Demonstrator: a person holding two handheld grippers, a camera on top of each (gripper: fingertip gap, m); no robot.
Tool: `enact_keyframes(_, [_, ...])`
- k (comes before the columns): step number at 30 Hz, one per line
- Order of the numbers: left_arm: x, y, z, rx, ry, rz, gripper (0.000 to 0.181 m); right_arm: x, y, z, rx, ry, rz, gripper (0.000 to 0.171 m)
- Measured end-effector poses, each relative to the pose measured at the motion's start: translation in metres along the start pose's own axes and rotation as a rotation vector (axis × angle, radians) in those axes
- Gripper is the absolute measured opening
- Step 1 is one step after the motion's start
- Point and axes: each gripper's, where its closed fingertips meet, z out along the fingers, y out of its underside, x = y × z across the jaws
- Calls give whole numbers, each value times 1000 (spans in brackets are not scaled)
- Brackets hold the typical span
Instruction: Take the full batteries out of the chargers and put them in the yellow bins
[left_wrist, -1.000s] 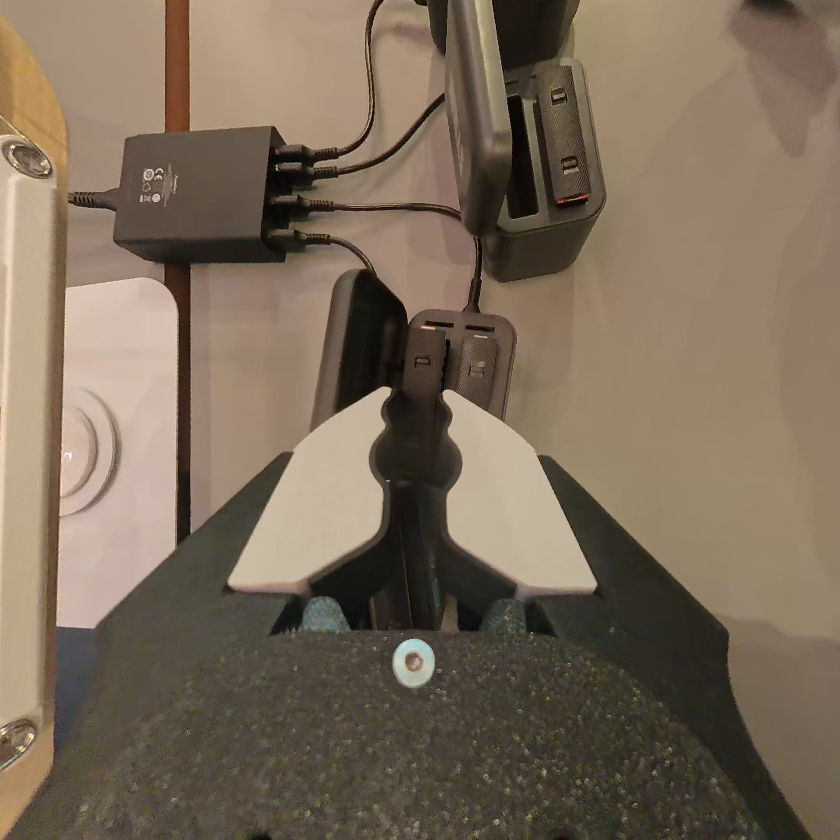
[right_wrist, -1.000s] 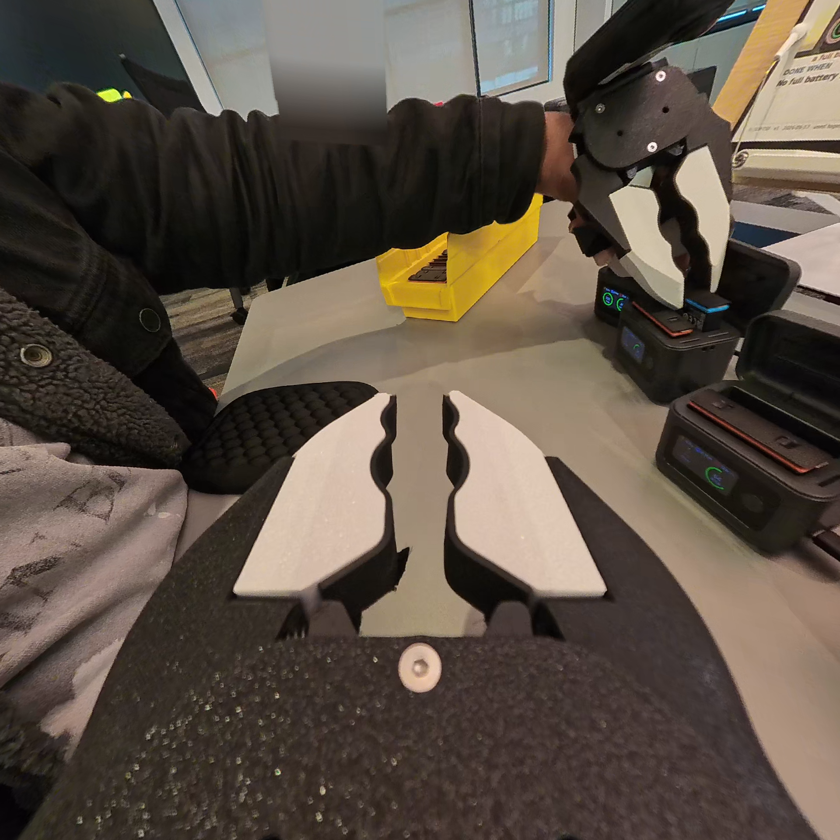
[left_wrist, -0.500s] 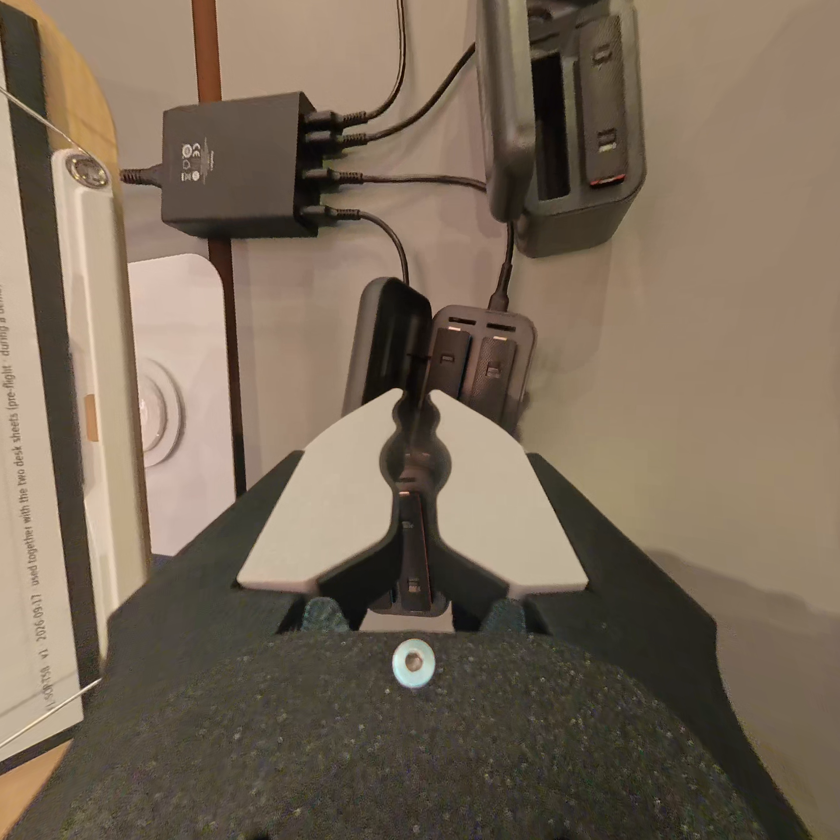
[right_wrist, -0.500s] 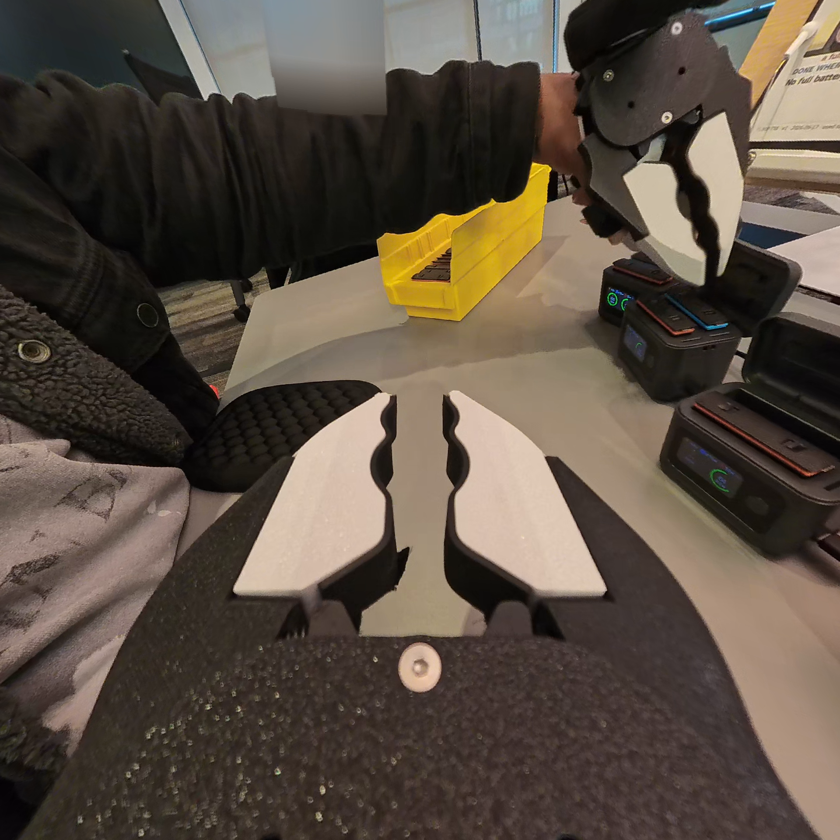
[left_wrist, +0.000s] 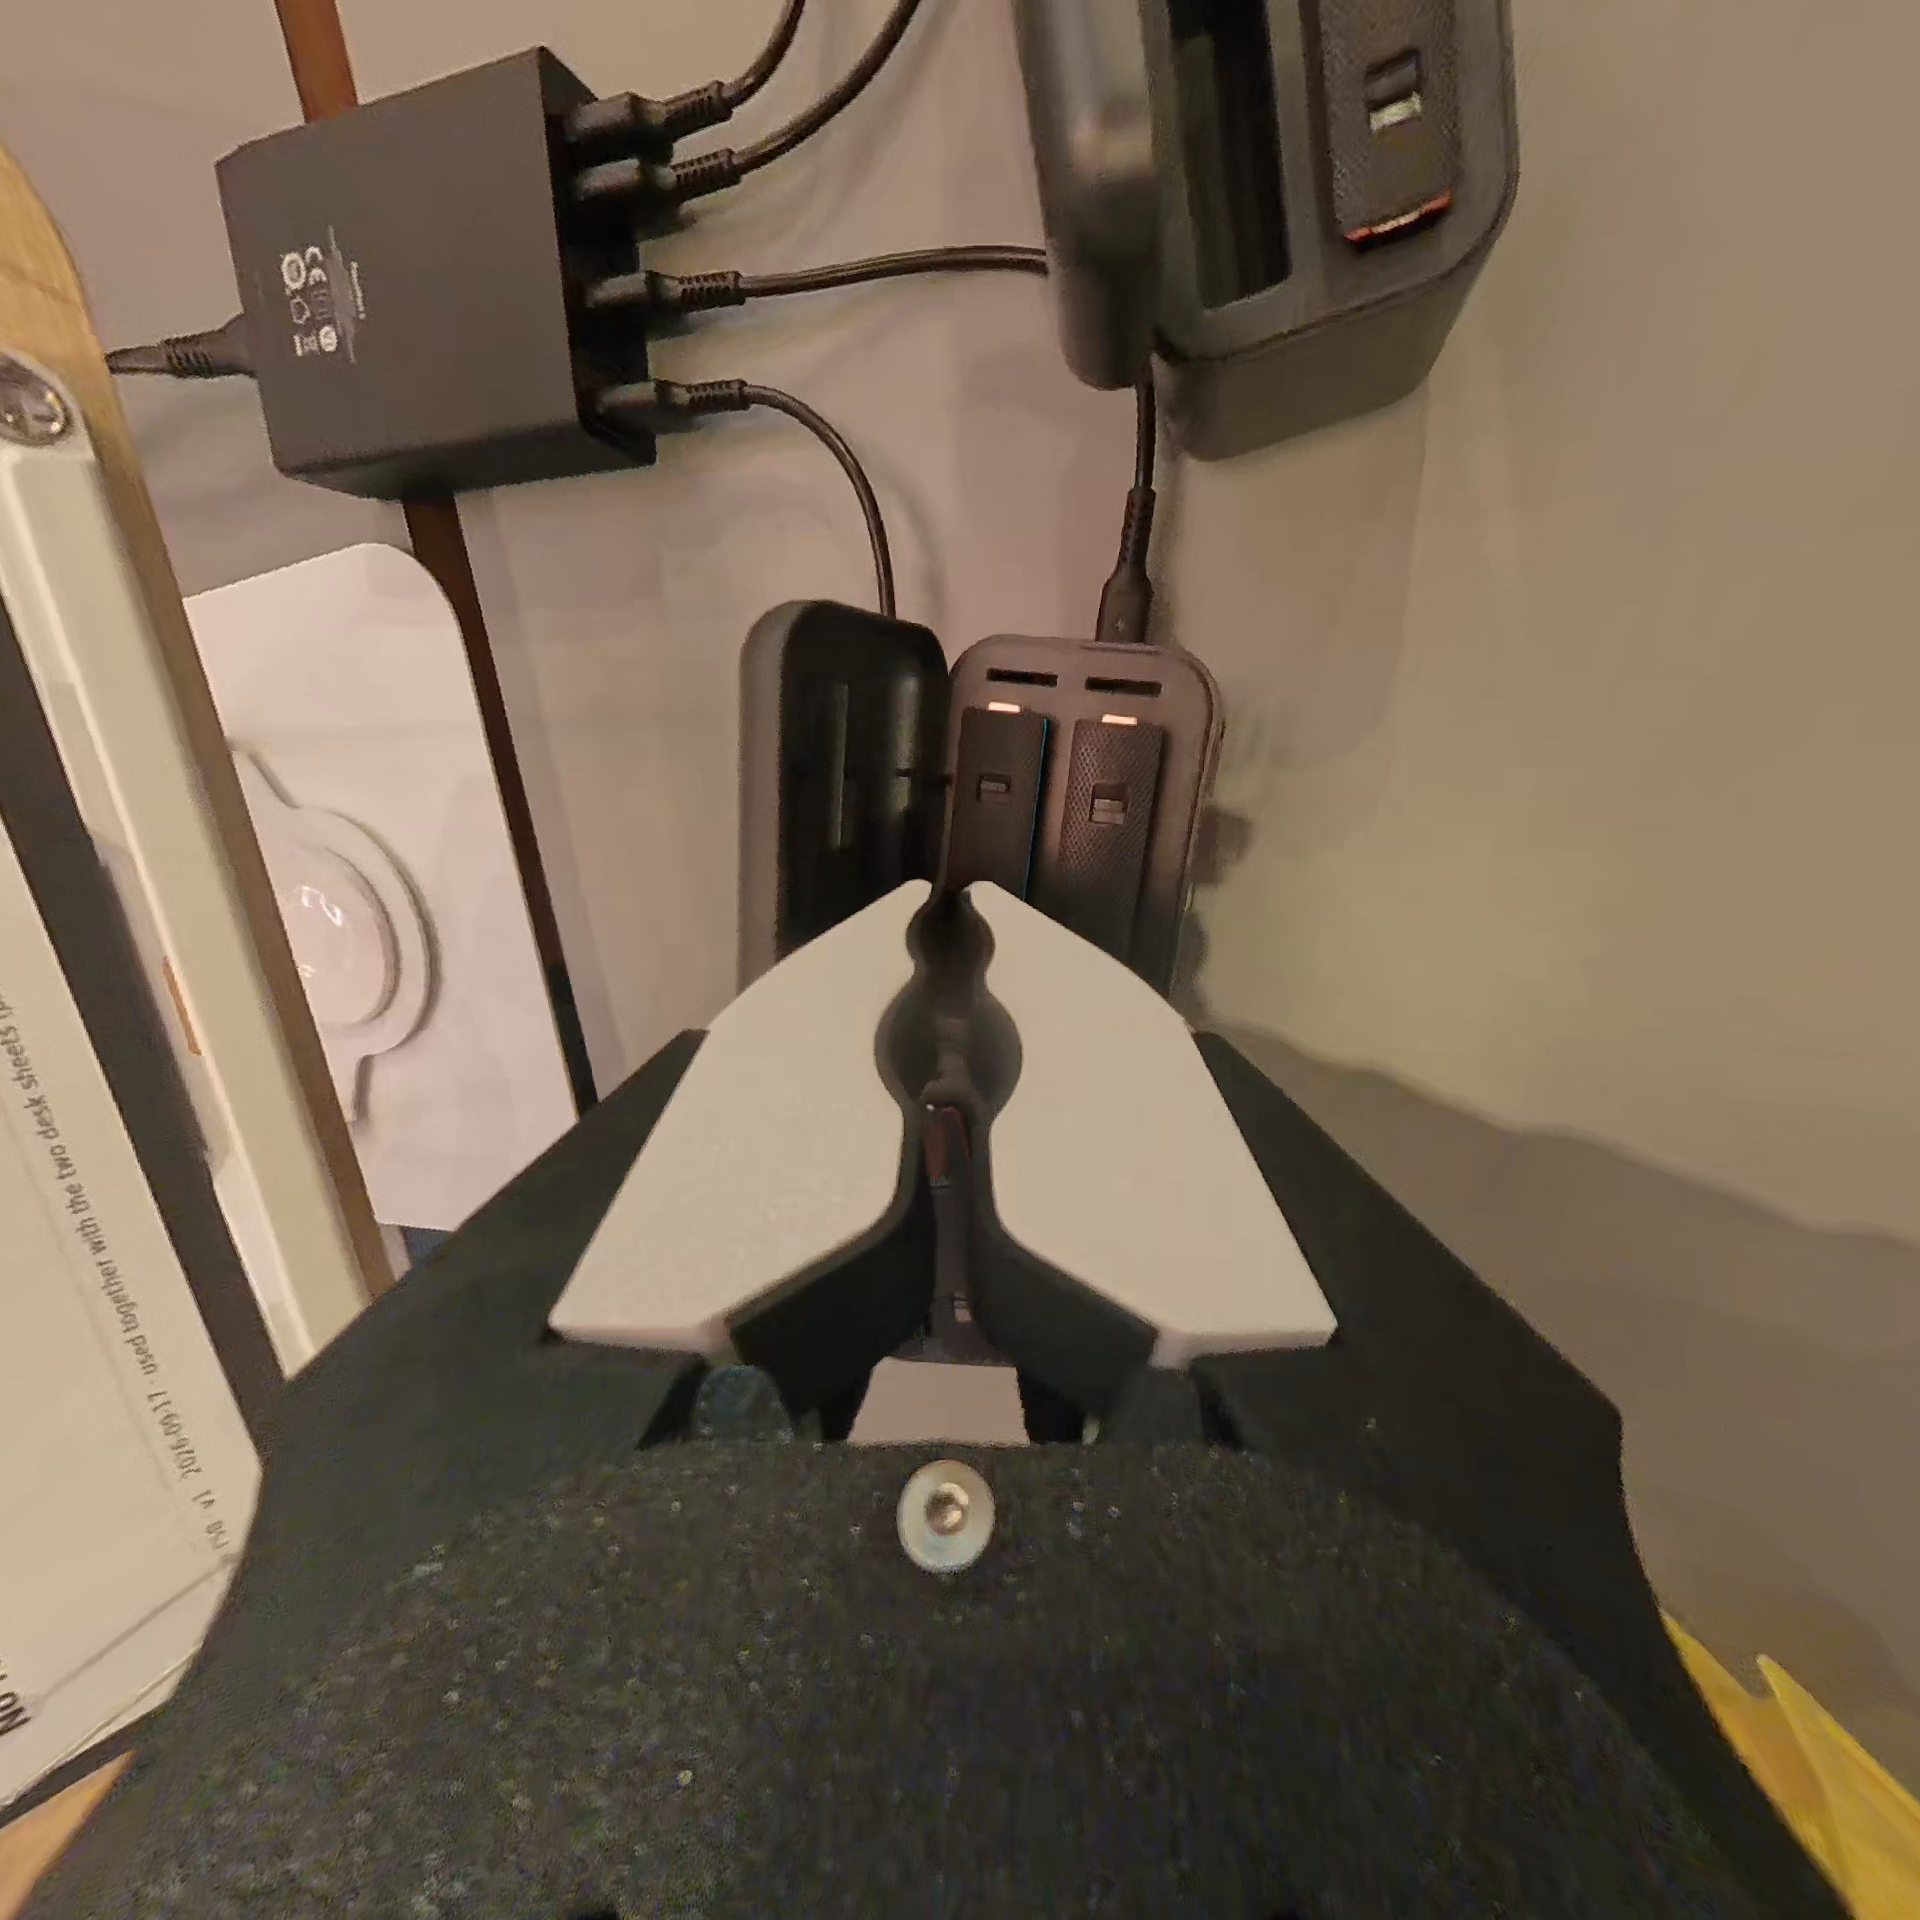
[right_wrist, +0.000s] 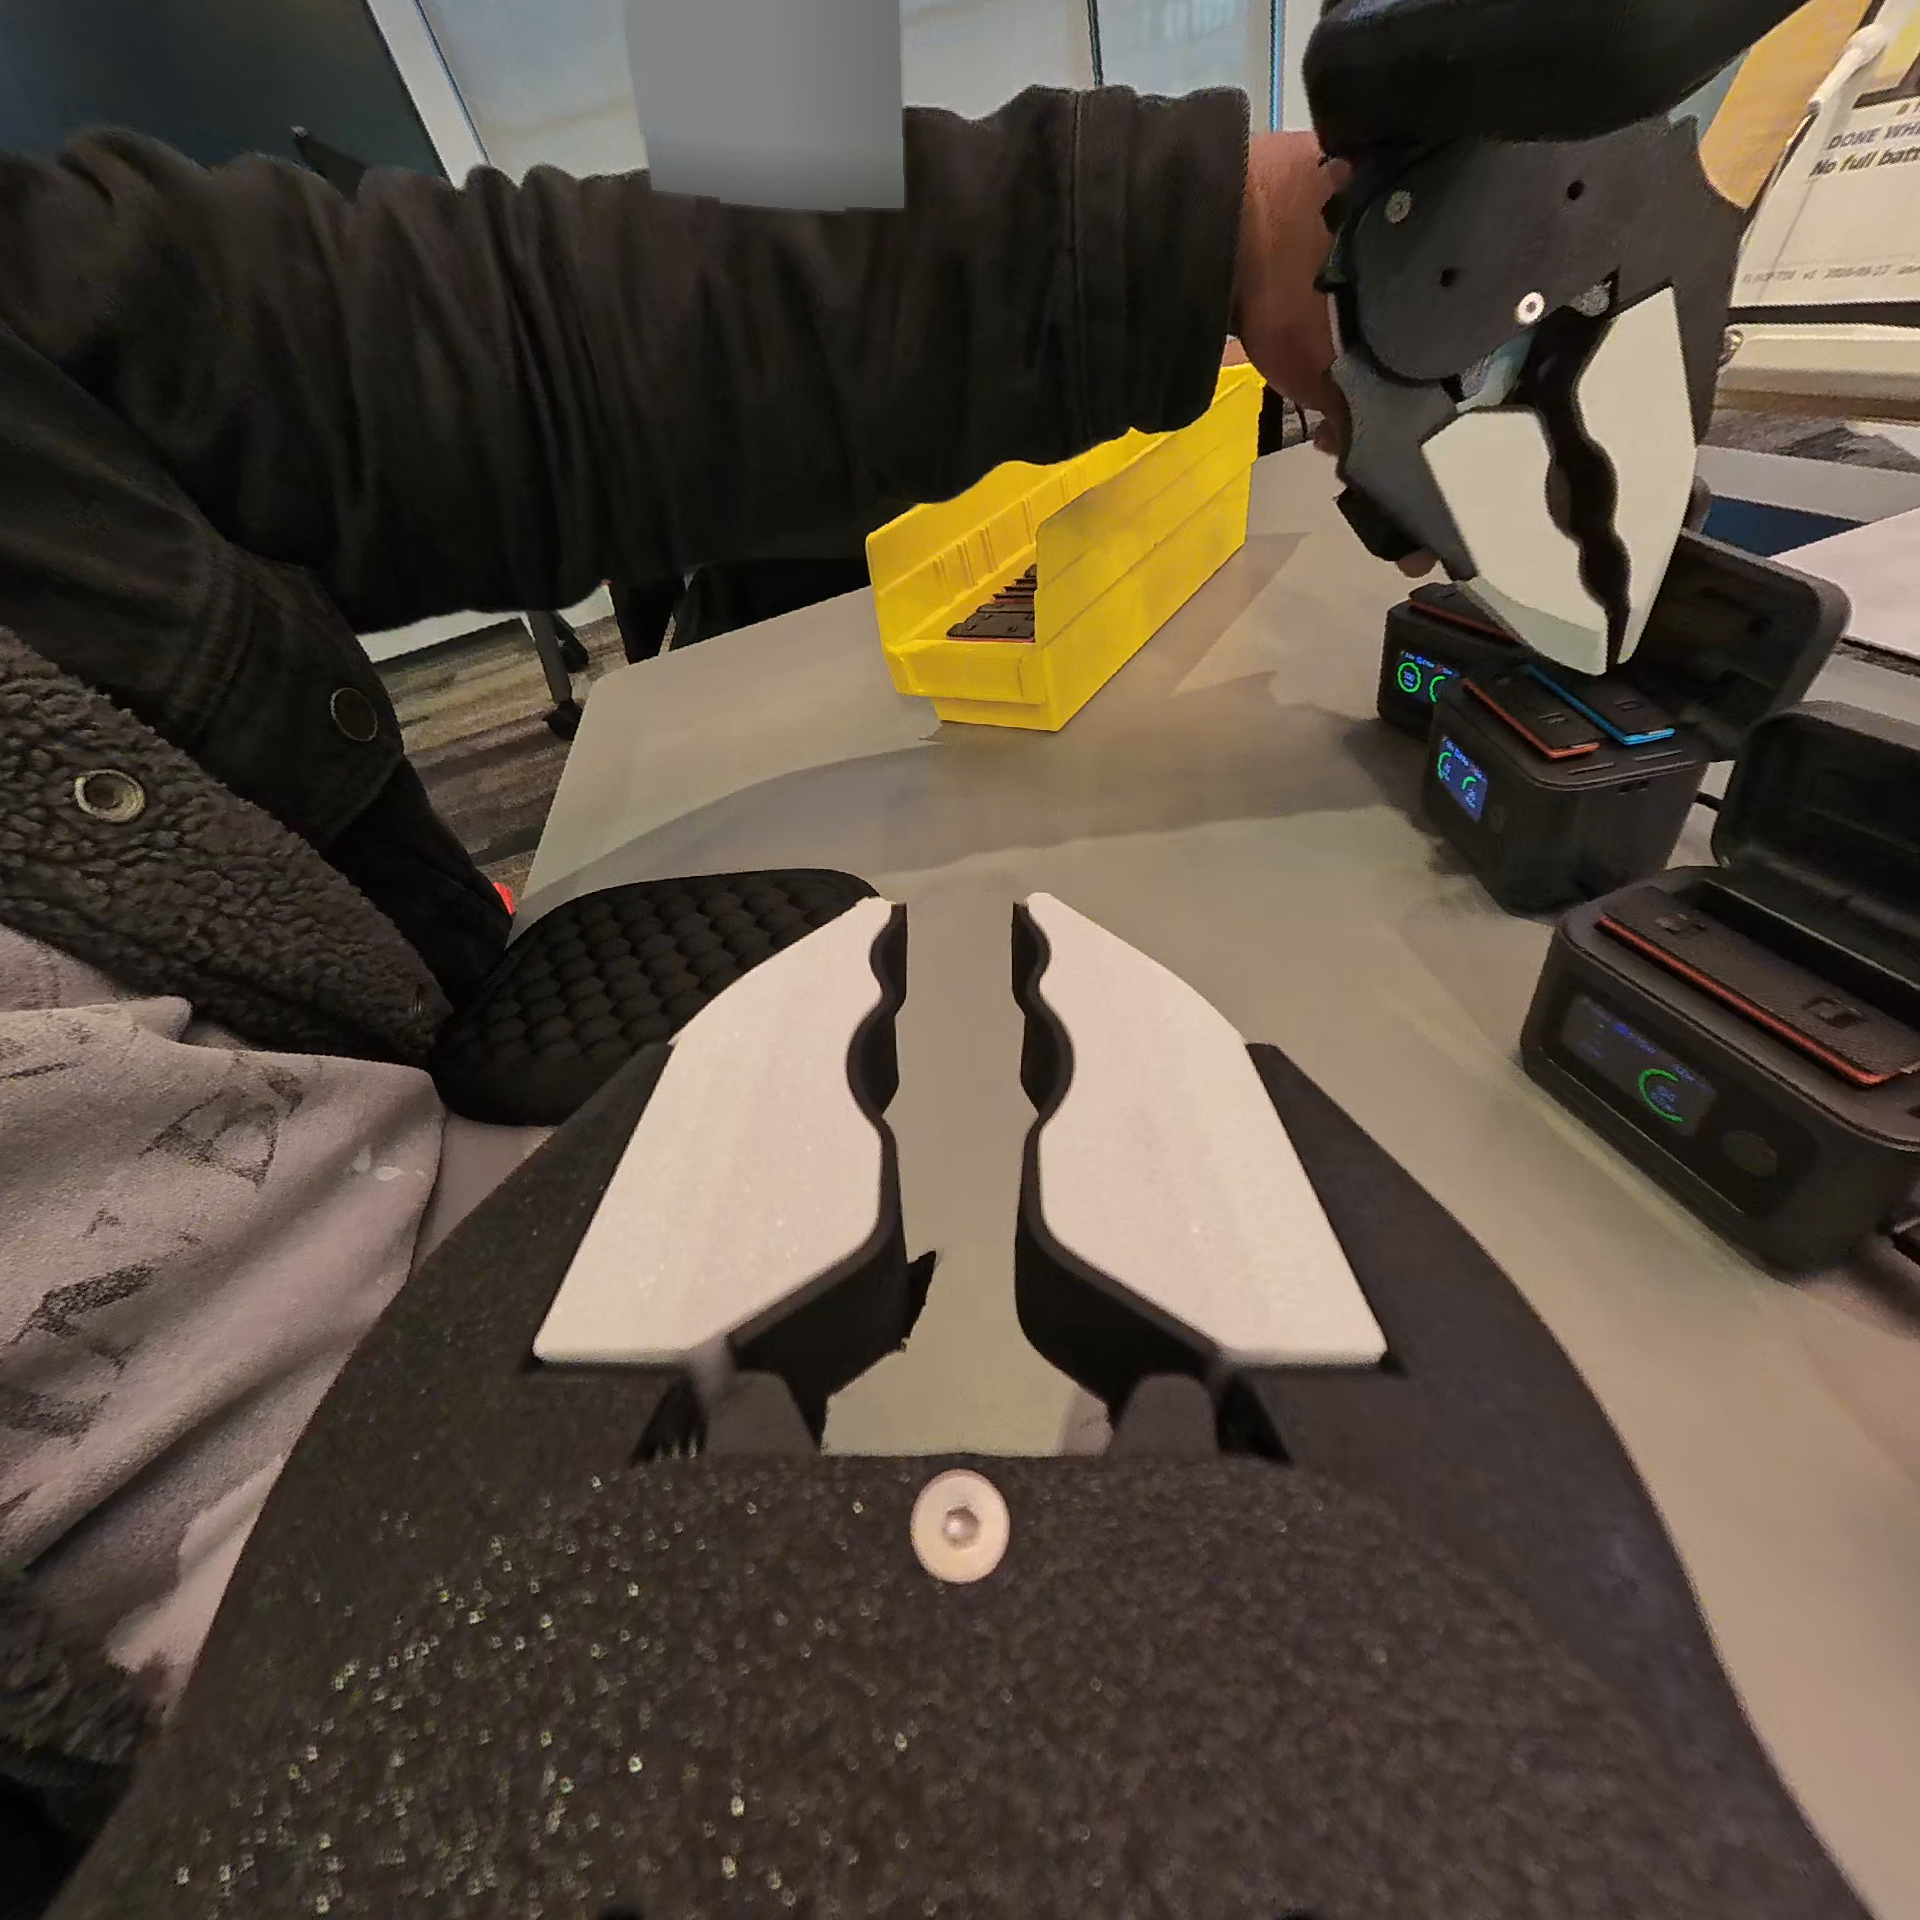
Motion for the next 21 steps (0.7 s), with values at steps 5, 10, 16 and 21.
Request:
enact_keyframes(5, [0,0,0,54,-10,-33,2,-1,-1,0,4,-3,1,19])
enact_keyframes(10, [-1,-1,-1,36,-91,-11,0,1,1,1,-1,-2,9,19])
enact_keyframes(16, [-14,-8,-56,145,-234,-135,9,1,0,0,4,0,8,19])
enact_keyframes(21, [-19,24,-133,161,-377,-278,22,4,-1,-1,2,28,-12,19])
